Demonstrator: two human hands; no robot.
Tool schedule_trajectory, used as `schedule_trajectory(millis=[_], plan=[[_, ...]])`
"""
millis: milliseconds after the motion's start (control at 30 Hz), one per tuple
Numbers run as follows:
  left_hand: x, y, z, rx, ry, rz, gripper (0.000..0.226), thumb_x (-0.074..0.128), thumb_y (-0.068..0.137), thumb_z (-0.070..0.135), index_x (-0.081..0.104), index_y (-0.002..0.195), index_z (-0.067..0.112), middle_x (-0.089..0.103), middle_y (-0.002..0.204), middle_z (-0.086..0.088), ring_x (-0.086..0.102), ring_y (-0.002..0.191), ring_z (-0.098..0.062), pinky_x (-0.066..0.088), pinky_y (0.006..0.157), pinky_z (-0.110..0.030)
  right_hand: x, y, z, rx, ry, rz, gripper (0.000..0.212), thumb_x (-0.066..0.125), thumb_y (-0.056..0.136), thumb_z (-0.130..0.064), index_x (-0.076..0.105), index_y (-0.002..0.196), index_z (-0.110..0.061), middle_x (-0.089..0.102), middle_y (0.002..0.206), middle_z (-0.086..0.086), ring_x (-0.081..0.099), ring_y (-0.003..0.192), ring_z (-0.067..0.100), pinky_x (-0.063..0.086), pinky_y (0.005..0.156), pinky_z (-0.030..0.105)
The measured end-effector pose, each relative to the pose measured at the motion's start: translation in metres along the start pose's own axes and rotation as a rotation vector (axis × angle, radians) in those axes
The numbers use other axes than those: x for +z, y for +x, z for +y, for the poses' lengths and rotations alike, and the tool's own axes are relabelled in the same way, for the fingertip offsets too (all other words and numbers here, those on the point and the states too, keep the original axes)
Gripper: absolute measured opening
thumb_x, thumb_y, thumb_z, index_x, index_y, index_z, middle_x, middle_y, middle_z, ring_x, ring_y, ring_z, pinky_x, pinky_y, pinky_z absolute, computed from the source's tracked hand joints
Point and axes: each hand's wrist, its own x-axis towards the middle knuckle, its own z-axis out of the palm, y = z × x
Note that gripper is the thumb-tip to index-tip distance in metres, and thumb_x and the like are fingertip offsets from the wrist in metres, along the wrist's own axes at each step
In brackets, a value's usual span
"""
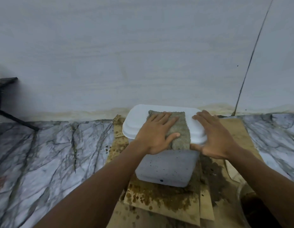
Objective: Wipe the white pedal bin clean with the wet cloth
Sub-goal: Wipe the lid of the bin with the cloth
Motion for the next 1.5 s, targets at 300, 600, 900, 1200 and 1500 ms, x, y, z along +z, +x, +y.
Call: schedule_trajectory(millis=[300,600,900,1200,1500], plan=[[-0.010,-0.032,-0.067,-0.050,-0.095,0.015,0.063,0.029,0.102,0.061,0.021,0.159,0.035,0.016,0.167,0.003,0.008,0.154,-0.014,-0.002,0.123,-0.031,0.007,0.009,-0.004,-0.036,-0.082,-0.060,0.101,0.038,0.069,-0.091,0.019,0.155,-0.042,0.015,0.166,-0.012,0.005,0.154,0.009,0.000,0.126,0.045],[-0.019,-0.038,-0.099,-0.137,-0.239,-0.020,0.068,0.038,0.096,0.056,0.025,0.158,0.032,0.019,0.167,0.005,0.008,0.154,-0.013,0.006,0.124,-0.035,0.008,0.012,-0.002,-0.017,-0.073,-0.067,0.103,0.037,0.068,-0.091,0.020,0.156,-0.040,0.014,0.166,-0.011,0.004,0.154,0.010,0.000,0.126,0.045],[-0.005,0.019,-0.007,0.033,0.090,-0.070,0.067,0.034,0.101,0.053,0.020,0.160,0.023,0.023,0.165,-0.010,0.015,0.153,-0.026,0.008,0.125,-0.044,0.008,0.008,0.004,-0.012,-0.089,-0.100,0.106,0.037,0.069,-0.087,0.010,0.158,-0.037,0.006,0.168,-0.009,-0.001,0.154,0.011,-0.007,0.125,0.044],[-0.005,0.022,-0.001,0.096,0.104,-0.123,0.066,0.024,0.103,0.053,0.012,0.161,0.024,0.016,0.167,-0.006,0.010,0.154,-0.023,0.005,0.126,-0.041,0.009,0.008,0.008,-0.031,-0.043,-0.104,0.108,0.041,0.072,-0.085,0.010,0.159,-0.029,0.006,0.168,-0.007,-0.003,0.154,0.010,-0.009,0.124,0.040],[-0.022,-0.013,-0.055,0.021,0.046,-0.097,0.074,0.018,0.094,0.056,0.022,0.159,0.023,0.023,0.165,-0.005,0.017,0.154,-0.023,0.006,0.123,-0.035,0.005,0.009,0.001,-0.033,-0.038,-0.101,0.098,0.058,0.081,-0.074,0.011,0.158,-0.036,0.006,0.168,-0.007,-0.003,0.154,0.012,-0.011,0.123,0.040]])
